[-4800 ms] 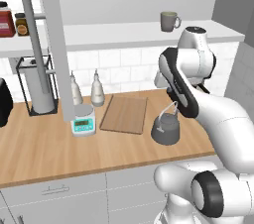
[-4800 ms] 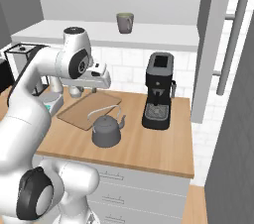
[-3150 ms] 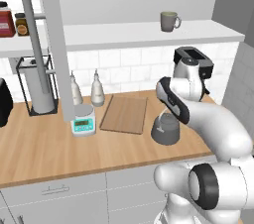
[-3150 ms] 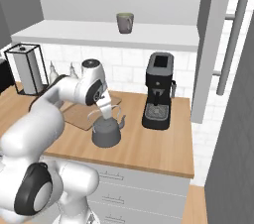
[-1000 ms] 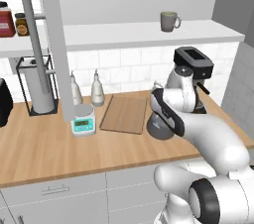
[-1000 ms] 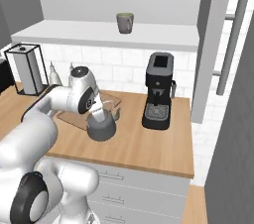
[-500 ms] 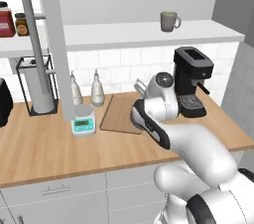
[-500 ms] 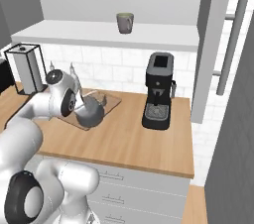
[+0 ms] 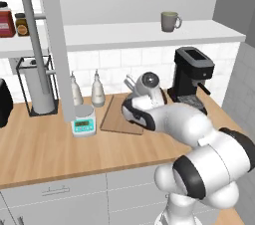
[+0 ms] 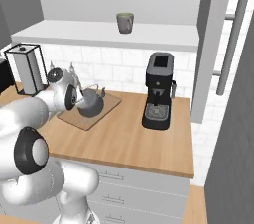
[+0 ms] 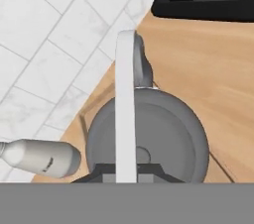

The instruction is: Pick the kettle from the counter and place it on the tray. Then pick the mug from the cabinet and place it on the tray. Then close the cabinet doors.

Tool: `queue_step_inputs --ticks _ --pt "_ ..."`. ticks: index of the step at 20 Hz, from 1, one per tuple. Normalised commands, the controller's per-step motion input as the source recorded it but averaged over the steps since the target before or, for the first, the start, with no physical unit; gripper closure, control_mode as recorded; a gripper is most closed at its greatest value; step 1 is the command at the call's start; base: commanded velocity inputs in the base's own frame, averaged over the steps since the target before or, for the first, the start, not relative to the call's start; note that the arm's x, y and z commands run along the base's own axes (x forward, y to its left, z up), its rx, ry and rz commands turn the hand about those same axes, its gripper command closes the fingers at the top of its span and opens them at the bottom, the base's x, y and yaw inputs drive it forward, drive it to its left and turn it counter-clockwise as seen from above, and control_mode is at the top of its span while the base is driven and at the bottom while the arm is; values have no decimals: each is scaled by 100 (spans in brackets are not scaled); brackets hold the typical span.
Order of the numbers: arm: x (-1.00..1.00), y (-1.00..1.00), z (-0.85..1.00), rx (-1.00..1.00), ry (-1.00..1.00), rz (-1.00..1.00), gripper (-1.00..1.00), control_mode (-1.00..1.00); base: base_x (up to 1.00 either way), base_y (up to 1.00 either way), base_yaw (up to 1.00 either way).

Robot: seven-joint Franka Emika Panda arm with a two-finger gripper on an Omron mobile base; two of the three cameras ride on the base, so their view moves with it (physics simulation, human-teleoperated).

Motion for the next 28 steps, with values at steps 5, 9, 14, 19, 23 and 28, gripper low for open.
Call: queue_step_inputs --ticks 5,9,14,19,23,28 --pt "51 7 -1 -1 -1 0 100 -100 0 0 0" --pt "47 0 -13 0 -1 0 100 -100 0 0 0" --pt "39 0 -17 0 0 0 100 -100 0 0 0" --pt "30 0 -15 0 0 0 100 -100 0 0 0" --pt "28 0 -9 0 0 3 100 -100 0 0 0" --pt "27 0 -9 0 0 3 100 -100 0 0 0"
